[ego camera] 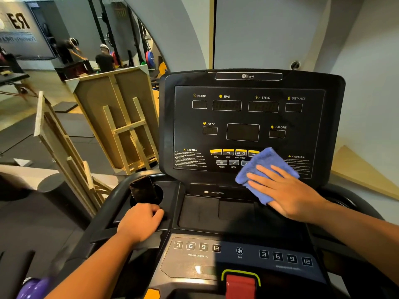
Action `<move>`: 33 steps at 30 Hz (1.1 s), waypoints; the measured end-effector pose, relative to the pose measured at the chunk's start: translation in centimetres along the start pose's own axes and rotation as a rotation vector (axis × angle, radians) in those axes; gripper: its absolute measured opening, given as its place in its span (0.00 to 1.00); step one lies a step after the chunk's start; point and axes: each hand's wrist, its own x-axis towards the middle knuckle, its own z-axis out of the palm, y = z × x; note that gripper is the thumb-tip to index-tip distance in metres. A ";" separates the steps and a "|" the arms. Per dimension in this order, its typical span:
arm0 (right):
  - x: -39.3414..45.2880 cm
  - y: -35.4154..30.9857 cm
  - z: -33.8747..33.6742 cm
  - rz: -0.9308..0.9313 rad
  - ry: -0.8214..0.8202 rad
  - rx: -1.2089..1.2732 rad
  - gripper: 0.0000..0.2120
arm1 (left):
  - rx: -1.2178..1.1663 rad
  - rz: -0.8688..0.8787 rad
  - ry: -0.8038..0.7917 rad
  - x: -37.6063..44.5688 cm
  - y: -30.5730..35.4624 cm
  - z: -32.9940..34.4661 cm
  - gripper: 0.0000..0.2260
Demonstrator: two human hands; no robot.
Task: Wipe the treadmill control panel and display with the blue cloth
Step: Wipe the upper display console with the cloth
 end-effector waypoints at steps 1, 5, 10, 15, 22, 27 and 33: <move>0.3 -0.3 0.1 -0.002 -0.006 -0.005 0.27 | 0.001 -0.002 -0.003 0.0 0.0 -0.1 0.18; 4.2 -3.4 1.0 -0.003 -0.012 -0.029 0.28 | 0.001 0.001 -0.009 0.0 0.2 -0.1 0.18; 10.9 -9.2 0.8 -0.021 0.108 0.057 0.24 | -0.014 0.000 -0.027 0.0 0.1 -0.2 0.19; 10.7 -8.1 1.0 -0.070 0.076 0.050 0.25 | -0.016 0.001 -0.033 -0.1 0.4 -0.2 0.19; 0.7 -2.3 1.5 0.093 0.025 -0.044 0.29 | 0.004 -0.007 -0.030 -0.2 0.3 -0.3 0.18; -0.6 -0.5 -0.2 0.271 0.057 -0.126 0.33 | 0.019 -0.023 -0.013 -0.5 0.5 -0.4 0.17; 8.5 -0.3 -2.9 0.493 0.293 -0.075 0.34 | 0.012 -0.044 -0.031 -0.5 0.9 -0.7 0.18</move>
